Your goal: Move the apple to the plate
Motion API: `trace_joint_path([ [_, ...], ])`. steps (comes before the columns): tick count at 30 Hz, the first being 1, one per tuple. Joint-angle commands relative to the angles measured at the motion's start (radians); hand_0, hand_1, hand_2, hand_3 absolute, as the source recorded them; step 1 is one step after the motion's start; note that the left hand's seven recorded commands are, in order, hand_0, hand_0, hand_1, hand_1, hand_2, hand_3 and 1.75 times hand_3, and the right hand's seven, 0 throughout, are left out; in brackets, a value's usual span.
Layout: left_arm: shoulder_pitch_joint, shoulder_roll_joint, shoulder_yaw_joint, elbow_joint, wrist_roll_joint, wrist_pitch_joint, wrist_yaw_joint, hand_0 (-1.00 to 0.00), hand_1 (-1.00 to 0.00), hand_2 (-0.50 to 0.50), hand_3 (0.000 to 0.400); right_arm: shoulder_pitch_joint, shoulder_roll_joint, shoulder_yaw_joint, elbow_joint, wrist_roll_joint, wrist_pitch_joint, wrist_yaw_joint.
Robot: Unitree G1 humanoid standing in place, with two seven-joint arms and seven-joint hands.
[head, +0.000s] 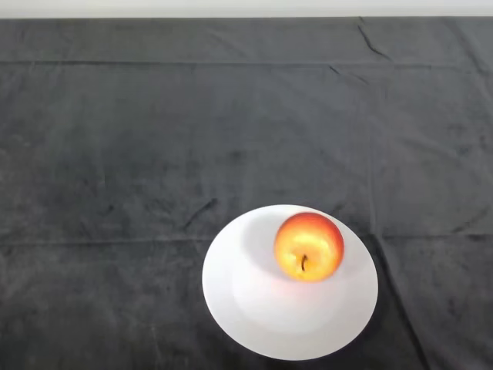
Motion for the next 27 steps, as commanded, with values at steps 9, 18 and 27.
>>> trace_joint_path([
  [9, 0.001, 0.051, 0.045, 0.045, 0.038, -0.013, -0.015, 0.0, 0.0, 0.0, 0.0, 0.002, -0.033, -0.0205, 0.003, -0.0029, 0.009, 0.0004],
  [18, 0.003, 0.053, 0.055, 0.052, 0.039, -0.017, -0.024, 0.0, 0.0, 0.0, 0.0, 0.002, -0.033, -0.0208, 0.003, -0.0031, 0.009, 0.0003],
  [27, -0.004, 0.05, 0.057, 0.055, 0.046, -0.014, -0.023, 0.0, 0.0, 0.0, 0.0, 0.002, -0.033, -0.021, 0.003, -0.0033, 0.01, 0.0003],
])
